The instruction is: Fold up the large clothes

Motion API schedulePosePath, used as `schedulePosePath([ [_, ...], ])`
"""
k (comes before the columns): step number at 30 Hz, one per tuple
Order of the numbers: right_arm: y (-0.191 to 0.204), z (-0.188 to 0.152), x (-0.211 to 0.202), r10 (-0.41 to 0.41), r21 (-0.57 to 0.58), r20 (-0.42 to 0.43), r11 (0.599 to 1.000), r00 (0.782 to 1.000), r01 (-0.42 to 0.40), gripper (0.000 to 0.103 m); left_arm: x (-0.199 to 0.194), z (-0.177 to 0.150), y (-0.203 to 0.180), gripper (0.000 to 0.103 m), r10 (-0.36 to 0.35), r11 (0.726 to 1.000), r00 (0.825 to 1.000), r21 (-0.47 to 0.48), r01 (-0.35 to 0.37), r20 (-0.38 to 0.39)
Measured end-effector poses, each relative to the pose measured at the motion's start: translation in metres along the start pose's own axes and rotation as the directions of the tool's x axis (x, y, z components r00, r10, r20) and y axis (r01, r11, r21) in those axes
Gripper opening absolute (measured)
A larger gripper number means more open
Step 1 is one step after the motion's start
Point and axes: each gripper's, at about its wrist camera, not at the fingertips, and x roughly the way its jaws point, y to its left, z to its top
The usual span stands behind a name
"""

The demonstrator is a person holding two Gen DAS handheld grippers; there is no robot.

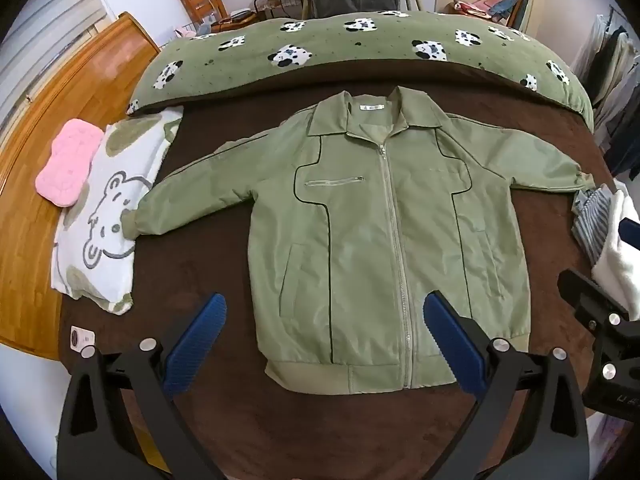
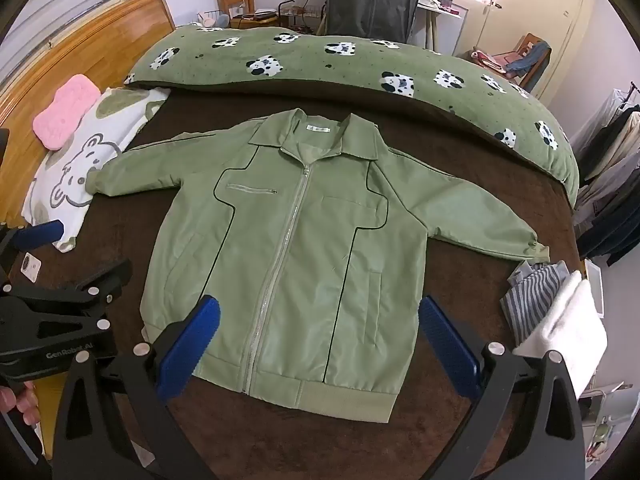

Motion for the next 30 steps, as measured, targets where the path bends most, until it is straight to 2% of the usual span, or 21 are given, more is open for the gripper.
schedulePosePath([
  [1, 0.000, 0.000, 0.000, 0.000, 0.001, 0.001, 1.000, 1.000, 0.000, 0.097, 0.000, 0.000, 0.002, 0.097, -0.027, 1.000, 1.000, -0.008, 0.027, -0.002],
  [16, -0.001, 0.002, -0.003, 0.004, -0.001, -0.001, 1.000, 1.000, -0.004, 0.097, -0.006, -0.002, 0.013, 0.097, -0.032, 0.999, 0.999, 0.002, 0.032, -0.005],
  [30, 0.001, 0.003, -0.001, 0.005, 0.000, 0.000, 1.000, 1.000, -0.005, 0.097, 0.002, 0.001, 0.004, 0.097, -0.023, 1.000, 1.000, 0.000, 0.023, -0.003],
])
